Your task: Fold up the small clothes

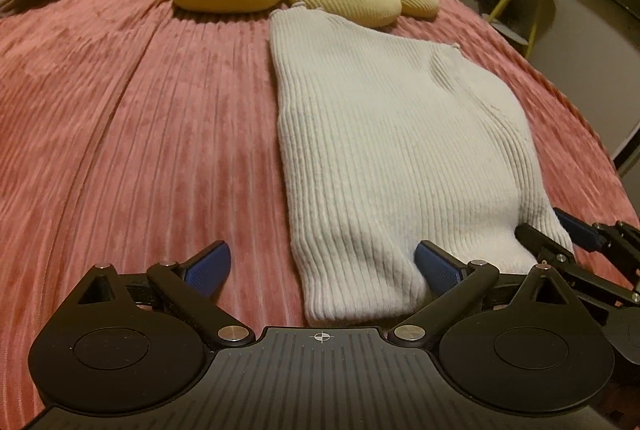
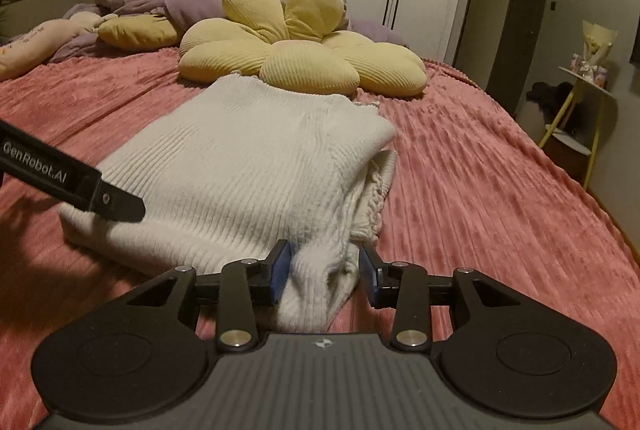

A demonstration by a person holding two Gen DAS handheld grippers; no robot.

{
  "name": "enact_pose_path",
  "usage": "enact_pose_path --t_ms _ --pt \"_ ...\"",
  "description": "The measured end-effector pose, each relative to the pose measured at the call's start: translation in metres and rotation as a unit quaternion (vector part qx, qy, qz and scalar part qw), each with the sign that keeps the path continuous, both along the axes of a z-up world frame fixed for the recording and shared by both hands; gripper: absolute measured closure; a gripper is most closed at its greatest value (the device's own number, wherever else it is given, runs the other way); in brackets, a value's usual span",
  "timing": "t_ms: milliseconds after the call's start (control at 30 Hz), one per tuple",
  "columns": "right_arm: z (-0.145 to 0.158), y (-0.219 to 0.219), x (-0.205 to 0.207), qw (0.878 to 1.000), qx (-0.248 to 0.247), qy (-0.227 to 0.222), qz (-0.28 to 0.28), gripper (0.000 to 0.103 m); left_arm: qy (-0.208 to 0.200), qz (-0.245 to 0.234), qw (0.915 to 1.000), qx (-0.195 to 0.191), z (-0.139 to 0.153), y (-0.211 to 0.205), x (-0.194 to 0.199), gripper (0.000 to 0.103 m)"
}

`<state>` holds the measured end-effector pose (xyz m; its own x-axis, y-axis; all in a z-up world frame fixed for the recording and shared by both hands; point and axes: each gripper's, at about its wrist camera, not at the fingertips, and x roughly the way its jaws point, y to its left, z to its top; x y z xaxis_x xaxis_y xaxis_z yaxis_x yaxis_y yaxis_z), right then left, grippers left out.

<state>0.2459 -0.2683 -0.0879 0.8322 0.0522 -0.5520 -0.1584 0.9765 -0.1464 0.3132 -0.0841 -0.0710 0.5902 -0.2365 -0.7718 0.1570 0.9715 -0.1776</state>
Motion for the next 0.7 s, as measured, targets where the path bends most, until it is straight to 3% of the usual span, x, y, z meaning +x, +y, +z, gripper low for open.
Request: enact_pose_path --t_ms 233,300,400,467,567,700 --pt "0.002 0.002 0.001 1.0 -0.021 0.011 0.011 0.065 0.001 -0.014 0.9999 0.0 -0.002 0.003 -0.001 0.001" --pt "0.004 0.001 0.0 0.999 -0.029 0.015 0.016 0.062 -0.004 -0.036 0.9992 0.013 0.002 0.005 -0.004 0.001" --pt "0.011 -0.007 -0.003 0.999 -0.04 0.018 0.022 0.045 -0.025 -0.072 0.9969 0.018 0.01 0.018 -0.007 0.001" --pt "0.016 -0.018 -0.005 0.999 -0.036 0.016 0.016 0.035 -0.025 -0.057 0.9981 0.0 0.017 0.03 -0.001 0.001" --pt "0.023 -0.036 0.003 0.999 0.014 0.03 -0.001 0.035 -0.013 -0.037 0.9985 -0.039 0.022 0.039 0.016 0.001" --pt "0.029 -0.059 0.025 0.988 0.144 0.057 -0.029 0.035 0.025 -0.021 0.9885 -0.148 0.014 0.047 0.046 0.001"
